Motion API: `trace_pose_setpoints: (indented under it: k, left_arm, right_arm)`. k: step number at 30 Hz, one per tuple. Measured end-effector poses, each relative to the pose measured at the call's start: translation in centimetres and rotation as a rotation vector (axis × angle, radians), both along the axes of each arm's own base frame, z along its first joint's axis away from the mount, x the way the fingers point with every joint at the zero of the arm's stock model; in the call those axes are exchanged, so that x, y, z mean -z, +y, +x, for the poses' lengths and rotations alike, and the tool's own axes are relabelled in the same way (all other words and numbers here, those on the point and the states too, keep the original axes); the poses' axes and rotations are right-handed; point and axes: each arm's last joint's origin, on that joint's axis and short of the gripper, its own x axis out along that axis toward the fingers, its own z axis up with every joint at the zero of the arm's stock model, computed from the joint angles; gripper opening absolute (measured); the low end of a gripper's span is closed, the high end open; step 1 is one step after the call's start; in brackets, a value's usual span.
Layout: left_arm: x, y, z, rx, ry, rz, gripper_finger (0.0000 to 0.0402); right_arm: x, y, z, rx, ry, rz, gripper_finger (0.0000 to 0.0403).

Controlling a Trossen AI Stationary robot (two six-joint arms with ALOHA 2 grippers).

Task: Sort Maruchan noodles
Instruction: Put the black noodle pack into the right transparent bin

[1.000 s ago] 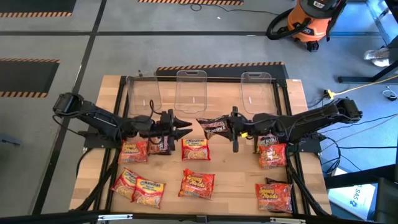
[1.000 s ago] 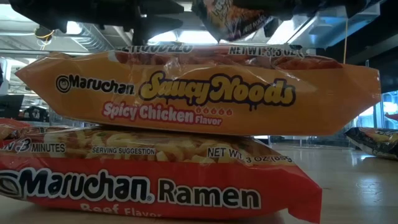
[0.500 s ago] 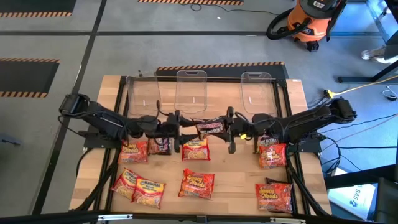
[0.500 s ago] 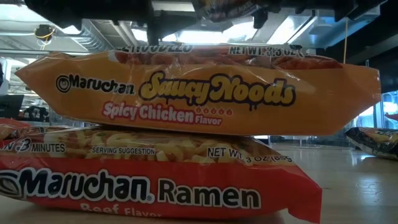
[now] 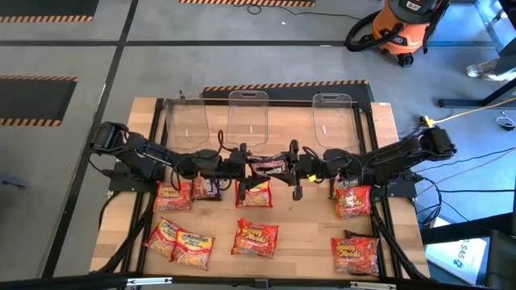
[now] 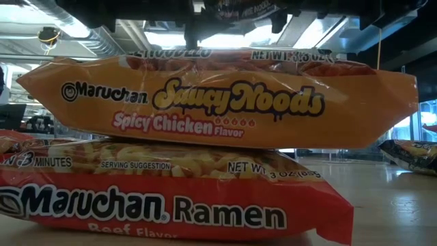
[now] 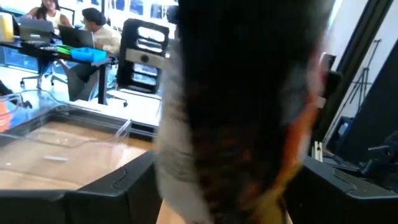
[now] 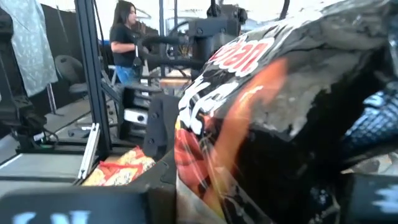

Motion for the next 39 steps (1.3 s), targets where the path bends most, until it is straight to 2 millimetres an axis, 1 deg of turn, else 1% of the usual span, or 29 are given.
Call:
trace_pose_setpoints:
  k: [4, 12, 15, 18, 22, 26, 30, 35, 37, 39]
  left_arm:
    - [0.0, 0.0, 0.0, -0.003, -0.002, -0.001, 0.0255]
    - [0.0, 0.1, 0.0, 0.004, 0.014, 0.006, 0.0169]
    - [0.1, 0.2, 0.0, 0.006, 0.015, 0.007, 0.0168]
    - [0.1, 0.4, 0.0, 0.001, 0.021, 0.005, 0.0168]
    - [0.4, 0.4, 0.0, -0.005, 0.061, 0.017, 0.0167]
    - [0.1, 0.5, -0.6, -0.027, 0.118, 0.034, 0.0165]
    - [0.1, 0.6, -1.1, -0.044, 0.176, 0.049, 0.0165]
    - [0.7, 0.7, -1.3, -0.042, 0.253, 0.06, 0.0165]
    - [1.1, 0.7, -1.3, -0.042, 0.281, 0.064, 0.0165]
    - [1.2, 0.6, -1.3, -0.039, 0.299, 0.066, 0.0165]
  right_arm:
    - [0.3, 0.0, 0.2, -0.003, 0.014, -0.001, 0.0121]
    - [0.4, 0.0, 0.2, -0.004, 0.017, 0.003, 0.0122]
    - [0.4, 0.0, 0.2, 0.001, 0.018, 0.008, 0.0127]
    - [0.4, 0.0, 0.2, 0.007, 0.019, 0.016, 0.0152]
    - [0.3, 0.0, 0.0, -0.001, 0.047, 0.014, 0.0212]
    - [-0.3, -0.2, -1.3, -0.01, 0.128, 0.013, 0.0268]
    - [-1.1, -0.5, -3.4, 0.007, 0.243, 0.029, 0.0303]
    - [-1.6, -0.9, -5.8, 0.028, 0.359, 0.06, 0.0316]
    - [-1.5, -1.0, -6.3, 0.033, 0.4, 0.069, 0.0314]
    - [-1.2, -1.0, -6.3, 0.044, 0.423, 0.077, 0.0309]
